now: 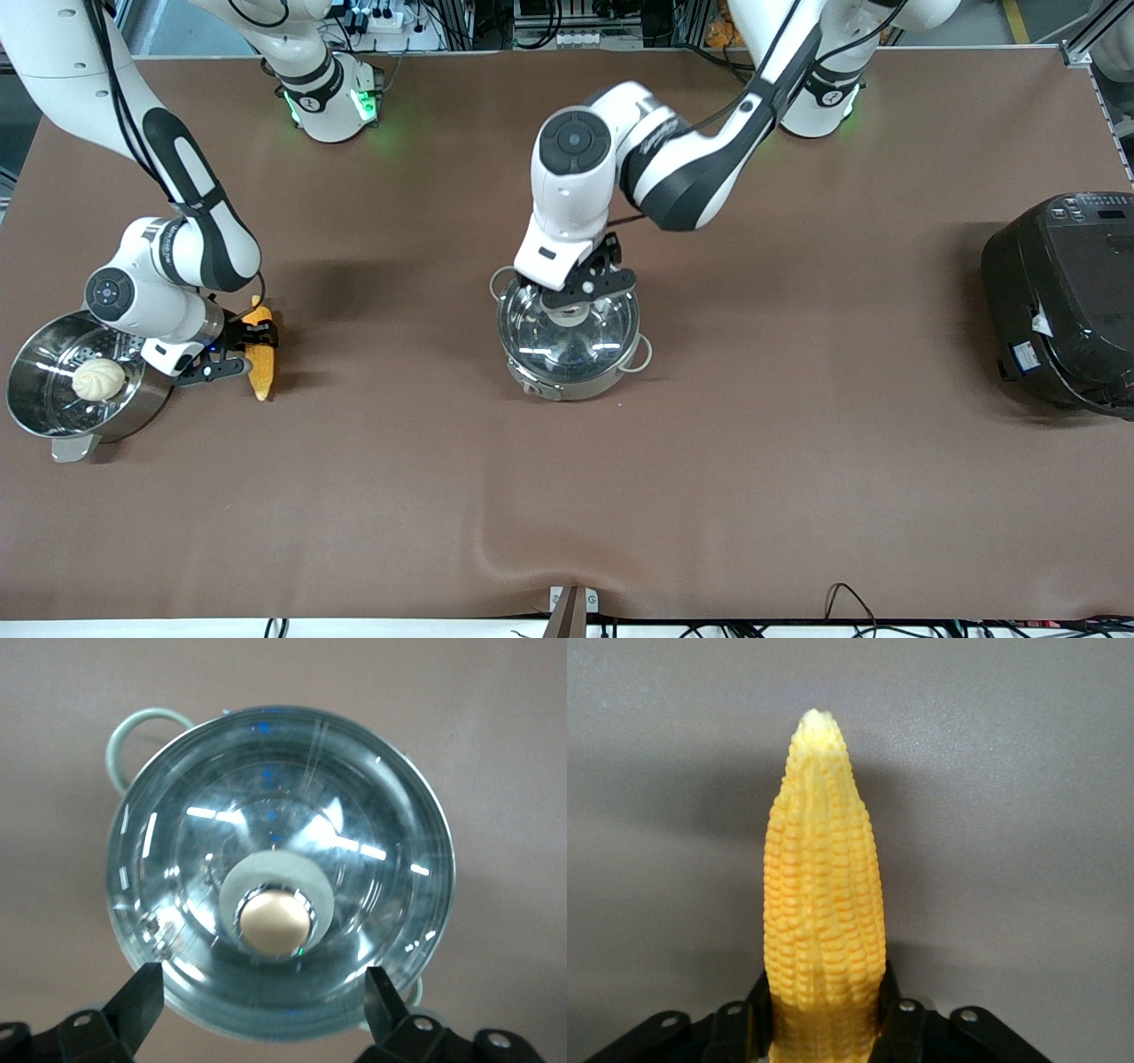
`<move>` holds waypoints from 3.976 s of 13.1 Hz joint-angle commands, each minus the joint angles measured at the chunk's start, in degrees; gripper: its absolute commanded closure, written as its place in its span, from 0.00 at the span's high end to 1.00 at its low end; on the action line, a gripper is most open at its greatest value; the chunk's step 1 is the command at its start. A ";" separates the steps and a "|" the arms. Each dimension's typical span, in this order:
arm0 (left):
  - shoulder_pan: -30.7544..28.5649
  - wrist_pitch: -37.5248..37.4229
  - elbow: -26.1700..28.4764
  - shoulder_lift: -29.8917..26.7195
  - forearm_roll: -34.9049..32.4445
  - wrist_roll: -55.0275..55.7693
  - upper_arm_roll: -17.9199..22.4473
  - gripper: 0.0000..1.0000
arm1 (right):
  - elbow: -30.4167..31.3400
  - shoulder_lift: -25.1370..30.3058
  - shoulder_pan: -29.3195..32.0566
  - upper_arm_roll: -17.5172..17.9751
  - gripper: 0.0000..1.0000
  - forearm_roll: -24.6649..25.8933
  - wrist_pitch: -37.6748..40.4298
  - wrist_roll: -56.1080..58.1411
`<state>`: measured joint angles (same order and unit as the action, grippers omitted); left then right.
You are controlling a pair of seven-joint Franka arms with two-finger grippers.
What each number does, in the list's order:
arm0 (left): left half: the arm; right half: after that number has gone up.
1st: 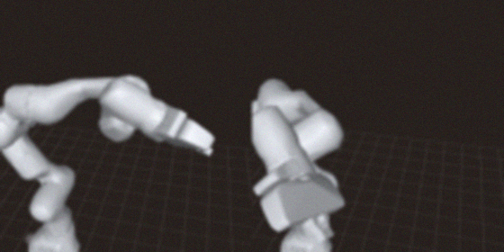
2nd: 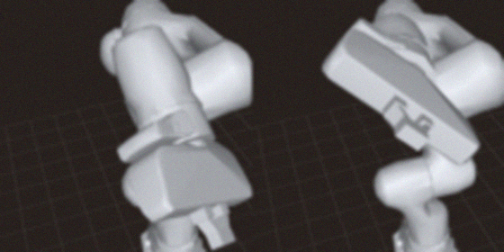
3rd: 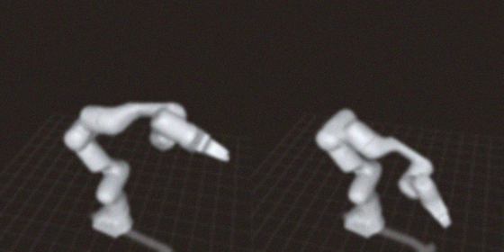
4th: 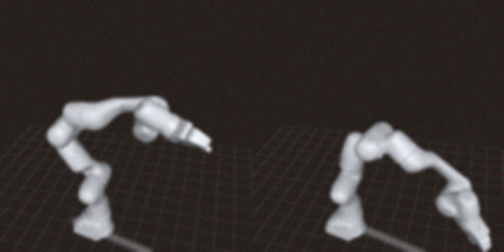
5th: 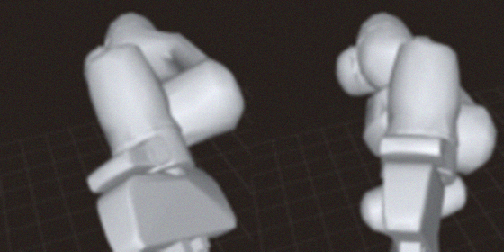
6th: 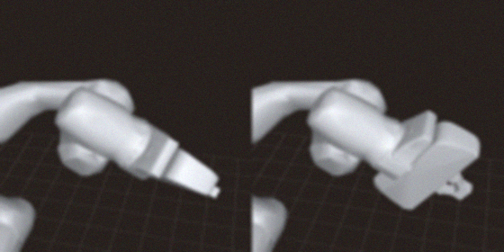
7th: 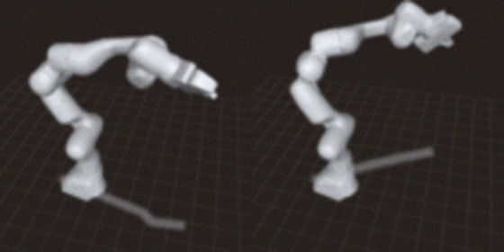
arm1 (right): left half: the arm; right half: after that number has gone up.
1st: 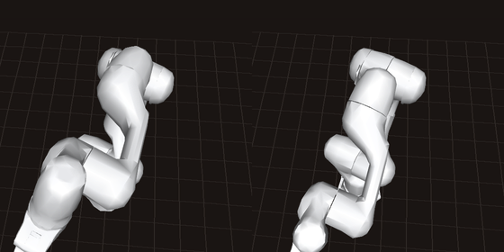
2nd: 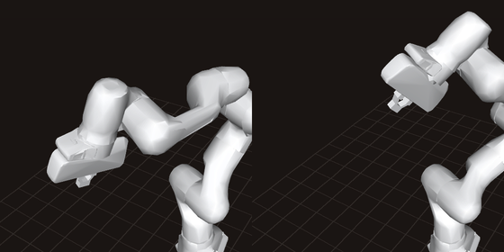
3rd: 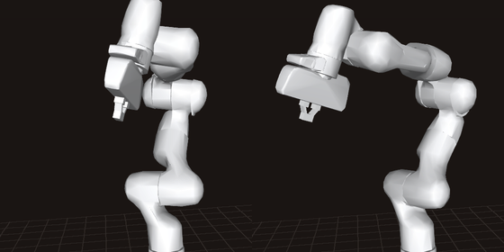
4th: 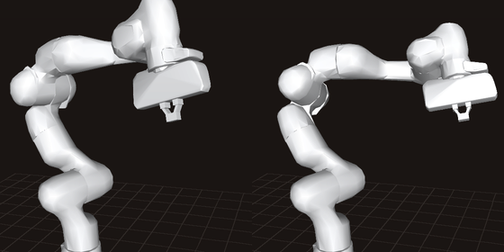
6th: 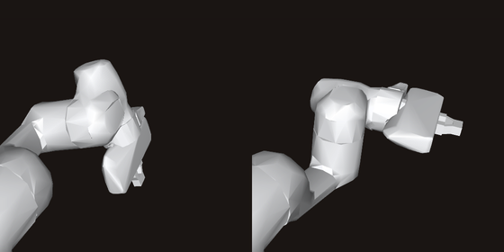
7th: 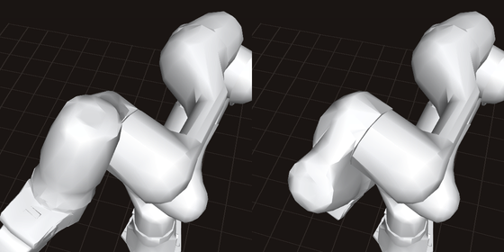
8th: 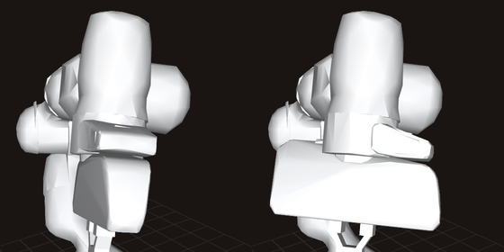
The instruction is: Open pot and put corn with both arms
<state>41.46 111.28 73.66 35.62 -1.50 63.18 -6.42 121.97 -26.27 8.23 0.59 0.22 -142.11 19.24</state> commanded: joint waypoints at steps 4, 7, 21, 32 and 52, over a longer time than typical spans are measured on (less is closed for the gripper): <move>2.92 0.96 -1.50 2.00 -4.92 -0.42 2.38 1.00 | -9.61 4.64 -1.54 1.08 0.18 0.75 18.55 -2.19; 3.80 1.04 -1.32 2.70 -5.09 -0.51 2.38 0.94 | -20.26 4.65 -3.13 1.08 0.16 0.57 32.39 -2.19; 3.54 2.71 -1.32 4.02 -5.01 0.02 3.09 0.21 | -31.88 4.39 -7.17 1.08 0.18 -0.57 47.28 -5.62; -8.38 -15.46 0.43 -12.49 -0.54 -9.18 2.56 0.00 | -41.98 4.83 -14.97 1.26 0.17 -1.10 54.75 -20.26; -44.44 23.97 54.48 -30.17 -0.26 -51.82 2.38 0.00 | -44.36 -9.24 -47.86 0.73 0.21 -16.04 23.99 -69.07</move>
<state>-0.76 132.41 124.48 8.54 -1.82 14.34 -3.28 78.79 -35.26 -38.62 2.21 -15.21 -118.01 -48.24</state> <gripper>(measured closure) 0.493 0.648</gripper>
